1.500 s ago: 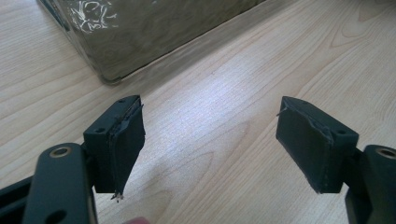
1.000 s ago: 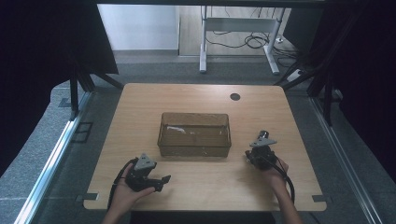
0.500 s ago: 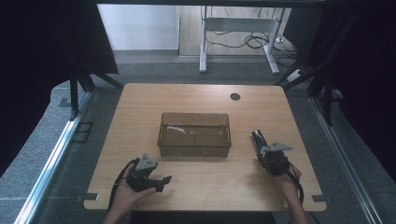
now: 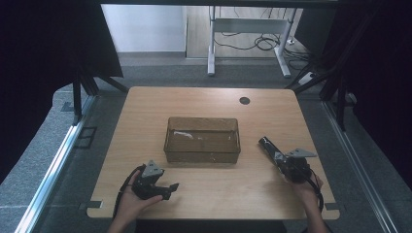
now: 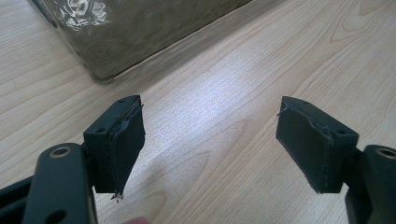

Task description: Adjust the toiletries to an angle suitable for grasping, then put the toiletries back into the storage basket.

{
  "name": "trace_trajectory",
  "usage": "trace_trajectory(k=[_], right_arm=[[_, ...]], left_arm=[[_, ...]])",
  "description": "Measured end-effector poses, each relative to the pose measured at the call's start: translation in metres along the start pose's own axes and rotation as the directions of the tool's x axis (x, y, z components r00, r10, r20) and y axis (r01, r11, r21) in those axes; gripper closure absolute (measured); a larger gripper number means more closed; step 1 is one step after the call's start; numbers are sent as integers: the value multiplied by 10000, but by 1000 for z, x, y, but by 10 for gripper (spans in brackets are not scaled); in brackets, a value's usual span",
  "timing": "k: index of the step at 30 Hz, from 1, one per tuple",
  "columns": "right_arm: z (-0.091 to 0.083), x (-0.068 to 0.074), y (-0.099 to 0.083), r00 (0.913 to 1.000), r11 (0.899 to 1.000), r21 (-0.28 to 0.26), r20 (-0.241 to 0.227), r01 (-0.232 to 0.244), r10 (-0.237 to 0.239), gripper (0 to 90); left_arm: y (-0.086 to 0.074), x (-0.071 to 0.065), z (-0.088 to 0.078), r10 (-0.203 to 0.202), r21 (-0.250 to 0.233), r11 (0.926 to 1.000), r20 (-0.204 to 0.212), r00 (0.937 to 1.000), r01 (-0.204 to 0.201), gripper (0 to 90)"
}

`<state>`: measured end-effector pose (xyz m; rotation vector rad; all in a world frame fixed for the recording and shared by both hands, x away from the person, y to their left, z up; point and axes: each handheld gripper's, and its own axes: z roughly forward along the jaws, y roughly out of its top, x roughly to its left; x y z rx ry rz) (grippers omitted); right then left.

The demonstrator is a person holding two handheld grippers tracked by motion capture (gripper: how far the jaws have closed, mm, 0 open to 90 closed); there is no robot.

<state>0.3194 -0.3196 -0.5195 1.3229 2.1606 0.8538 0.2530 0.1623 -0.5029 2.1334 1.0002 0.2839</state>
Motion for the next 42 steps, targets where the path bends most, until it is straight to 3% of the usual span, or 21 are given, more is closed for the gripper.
trace_trajectory(k=[10,17,22,24,30,36,42], right_arm=[[-5,3,2,9999,9997,-175,-80,147,-148,871],[-9,2,4,9984,9994,-209,-497,258,-268,794],[-9,0,4,9975,9996,-176,-668,220,-231,676],[-11,0,6,9979,9994,-264,-608,204,-220,588],[-14,-2,10,9966,9994,-261,-779,234,-253,512],[-14,-1,23,9935,9963,228,-802,829,-809,435],[-11,-11,52,9880,9820,1318,-917,1357,-1242,387]], left_arm=[[0,0,0,19,-9,10000,-3,10000,-19,240],[0,1,1,6,42,10000,-9,10000,-6,241],[-1,0,1,13,42,10000,-7,10000,-13,240],[0,0,1,12,30,10000,-19,10000,-12,240],[-1,1,0,-30,38,10000,-40,10000,30,241],[0,-1,-2,-17,-15,10000,-25,10000,17,240],[1,-1,-3,7,-41,10000,6,10000,-7,240]])
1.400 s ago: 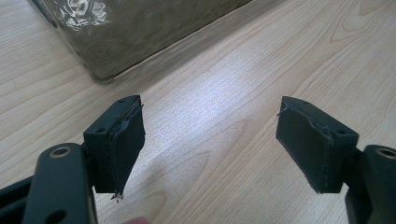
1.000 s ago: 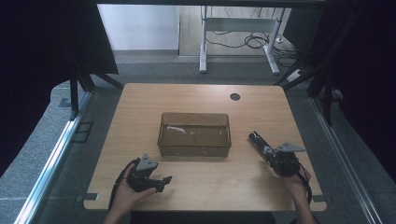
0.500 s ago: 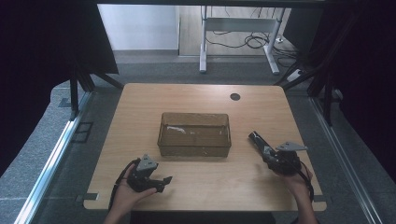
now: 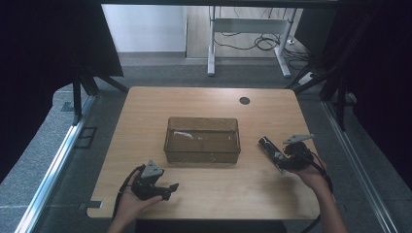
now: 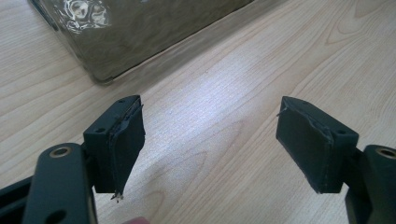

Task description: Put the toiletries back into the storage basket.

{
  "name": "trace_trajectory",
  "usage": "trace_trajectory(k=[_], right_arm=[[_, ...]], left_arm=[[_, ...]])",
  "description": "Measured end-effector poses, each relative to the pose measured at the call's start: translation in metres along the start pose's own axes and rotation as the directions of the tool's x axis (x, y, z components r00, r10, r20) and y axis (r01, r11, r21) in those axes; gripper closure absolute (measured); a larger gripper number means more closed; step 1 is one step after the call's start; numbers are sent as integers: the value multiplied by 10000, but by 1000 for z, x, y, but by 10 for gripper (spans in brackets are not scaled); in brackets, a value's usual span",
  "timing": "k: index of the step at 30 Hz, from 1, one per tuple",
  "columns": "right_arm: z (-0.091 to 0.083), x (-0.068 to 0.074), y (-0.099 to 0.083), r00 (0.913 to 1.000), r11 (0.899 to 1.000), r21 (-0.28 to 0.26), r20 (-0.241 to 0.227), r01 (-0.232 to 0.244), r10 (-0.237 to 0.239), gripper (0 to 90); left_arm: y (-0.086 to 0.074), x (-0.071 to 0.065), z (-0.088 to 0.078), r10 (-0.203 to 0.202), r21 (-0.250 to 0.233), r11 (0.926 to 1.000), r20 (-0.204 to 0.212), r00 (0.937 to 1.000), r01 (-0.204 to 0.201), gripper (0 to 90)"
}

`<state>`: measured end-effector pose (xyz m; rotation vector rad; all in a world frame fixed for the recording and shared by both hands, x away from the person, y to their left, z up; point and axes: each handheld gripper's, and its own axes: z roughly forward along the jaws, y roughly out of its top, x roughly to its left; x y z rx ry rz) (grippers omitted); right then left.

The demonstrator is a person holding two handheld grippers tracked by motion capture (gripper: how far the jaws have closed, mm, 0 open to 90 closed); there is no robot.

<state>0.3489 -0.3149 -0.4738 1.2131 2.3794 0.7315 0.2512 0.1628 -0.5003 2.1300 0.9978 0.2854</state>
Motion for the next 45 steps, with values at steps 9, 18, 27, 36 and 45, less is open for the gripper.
trace_trajectory(k=[9,18,27,36,45], right_arm=[[14,-15,25,9999,9911,1322,-97,144,-133,355],[49,-20,45,9991,9605,2755,-235,401,-349,309],[70,-15,52,9979,9437,3247,-259,639,-586,352],[77,-15,52,9980,9327,3551,-241,632,-584,409],[77,-20,53,9974,9319,3592,-673,501,-276,458]], left_arm=[[0,0,1,49,15,10000,67,10000,-50,240],[-1,2,1,67,40,10000,87,9999,-67,240],[-1,3,0,-15,-1,10000,64,10000,15,240],[-1,3,1,-18,9,10000,66,10000,18,240],[-1,3,1,-23,-9,10000,52,10000,23,240]])
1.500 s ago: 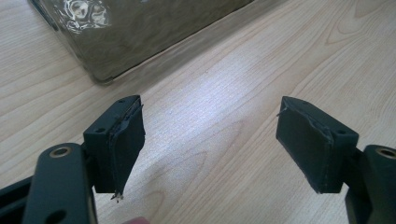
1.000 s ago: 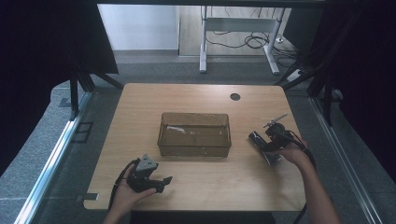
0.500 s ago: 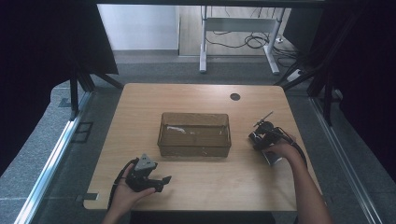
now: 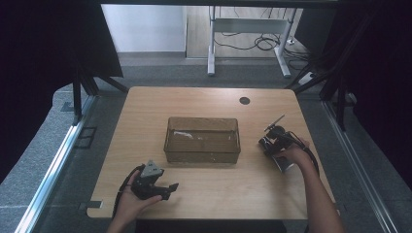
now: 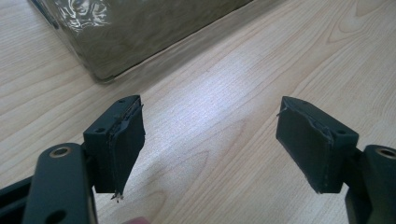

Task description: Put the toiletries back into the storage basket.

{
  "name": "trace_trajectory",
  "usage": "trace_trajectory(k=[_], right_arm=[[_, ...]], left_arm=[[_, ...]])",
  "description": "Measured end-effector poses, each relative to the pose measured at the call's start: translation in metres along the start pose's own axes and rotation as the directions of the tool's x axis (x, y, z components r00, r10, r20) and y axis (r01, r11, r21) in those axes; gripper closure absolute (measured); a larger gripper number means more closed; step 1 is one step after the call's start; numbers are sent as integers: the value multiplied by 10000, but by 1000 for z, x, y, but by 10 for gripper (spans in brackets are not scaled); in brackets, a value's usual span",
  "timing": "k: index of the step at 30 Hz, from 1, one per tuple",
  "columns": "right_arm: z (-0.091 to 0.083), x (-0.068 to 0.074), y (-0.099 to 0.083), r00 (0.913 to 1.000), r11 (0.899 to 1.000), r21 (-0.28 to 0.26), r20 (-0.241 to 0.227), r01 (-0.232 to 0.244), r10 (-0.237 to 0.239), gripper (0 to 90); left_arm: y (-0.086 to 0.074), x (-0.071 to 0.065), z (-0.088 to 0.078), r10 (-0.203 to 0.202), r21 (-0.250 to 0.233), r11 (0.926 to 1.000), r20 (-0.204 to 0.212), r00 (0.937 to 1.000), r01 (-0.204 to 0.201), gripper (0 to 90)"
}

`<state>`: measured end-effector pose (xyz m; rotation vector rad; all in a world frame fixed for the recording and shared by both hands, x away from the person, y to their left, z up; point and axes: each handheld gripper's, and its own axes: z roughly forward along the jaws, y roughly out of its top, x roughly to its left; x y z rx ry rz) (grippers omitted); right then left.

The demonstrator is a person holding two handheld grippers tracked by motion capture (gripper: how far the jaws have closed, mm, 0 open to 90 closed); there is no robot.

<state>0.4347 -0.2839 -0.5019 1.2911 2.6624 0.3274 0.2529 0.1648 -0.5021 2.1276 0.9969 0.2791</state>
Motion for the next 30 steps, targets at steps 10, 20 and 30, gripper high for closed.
trace_trajectory(k=[10,20,30], right_arm=[[-15,-3,-5,9984,9987,-96,-247,498,-500,466],[-58,6,0,9903,9885,-828,-474,1263,-1305,466],[-79,17,10,9839,9791,-1243,-580,1612,-1693,466]], left_arm=[[0,0,0,20,31,10000,-24,10000,-20,240],[1,-3,0,97,34,9999,5,10000,-97,240],[1,-4,1,105,49,9999,22,9999,-105,240]])
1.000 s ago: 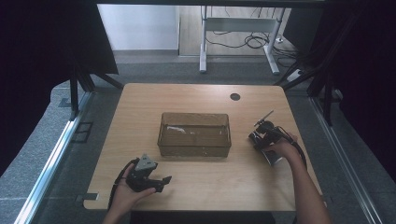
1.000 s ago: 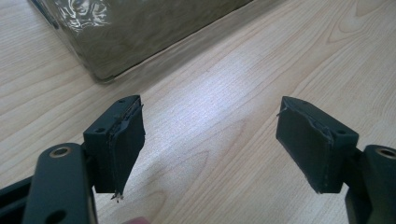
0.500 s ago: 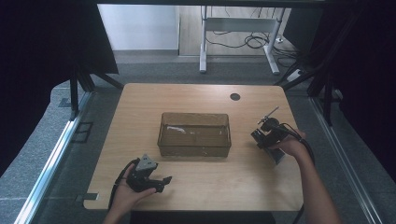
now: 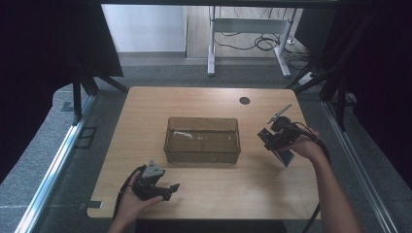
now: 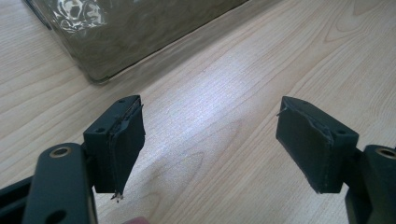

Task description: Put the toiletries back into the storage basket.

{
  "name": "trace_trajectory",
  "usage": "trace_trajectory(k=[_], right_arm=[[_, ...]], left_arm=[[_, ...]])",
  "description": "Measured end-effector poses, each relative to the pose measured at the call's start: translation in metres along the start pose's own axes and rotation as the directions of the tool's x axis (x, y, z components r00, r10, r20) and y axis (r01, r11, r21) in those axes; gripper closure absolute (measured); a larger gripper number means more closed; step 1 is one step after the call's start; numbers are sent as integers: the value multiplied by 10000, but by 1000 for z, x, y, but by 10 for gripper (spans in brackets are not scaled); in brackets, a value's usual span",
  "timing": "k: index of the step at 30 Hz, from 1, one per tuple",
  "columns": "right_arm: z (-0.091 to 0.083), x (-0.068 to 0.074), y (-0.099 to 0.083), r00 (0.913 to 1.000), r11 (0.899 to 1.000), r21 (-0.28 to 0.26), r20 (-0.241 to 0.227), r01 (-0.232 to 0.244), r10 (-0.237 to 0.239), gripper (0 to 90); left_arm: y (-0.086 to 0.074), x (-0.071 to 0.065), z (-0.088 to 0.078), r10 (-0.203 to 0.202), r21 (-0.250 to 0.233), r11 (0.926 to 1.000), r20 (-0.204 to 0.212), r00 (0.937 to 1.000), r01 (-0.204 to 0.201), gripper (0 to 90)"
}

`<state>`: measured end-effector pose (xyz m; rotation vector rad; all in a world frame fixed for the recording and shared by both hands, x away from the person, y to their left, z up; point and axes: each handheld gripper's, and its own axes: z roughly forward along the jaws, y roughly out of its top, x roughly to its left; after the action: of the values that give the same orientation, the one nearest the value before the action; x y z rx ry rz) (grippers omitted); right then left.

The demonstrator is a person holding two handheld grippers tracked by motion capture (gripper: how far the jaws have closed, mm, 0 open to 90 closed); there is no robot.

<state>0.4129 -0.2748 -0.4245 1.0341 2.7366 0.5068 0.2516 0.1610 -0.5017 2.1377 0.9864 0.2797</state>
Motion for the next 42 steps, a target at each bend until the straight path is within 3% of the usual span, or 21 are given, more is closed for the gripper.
trace_trajectory(k=[5,20,42], right_arm=[[-7,5,12,9992,9992,-298,-314,255,-265,465],[-16,22,49,9958,9951,-501,-303,850,-866,465],[-12,52,101,9792,9797,-588,-569,1915,-1948,465]], left_arm=[[0,1,0,-37,-13,10000,-4,10000,37,241],[0,2,-2,-47,-62,10000,4,10000,47,240],[-1,4,-3,-118,-68,9999,-6,9999,118,240]])
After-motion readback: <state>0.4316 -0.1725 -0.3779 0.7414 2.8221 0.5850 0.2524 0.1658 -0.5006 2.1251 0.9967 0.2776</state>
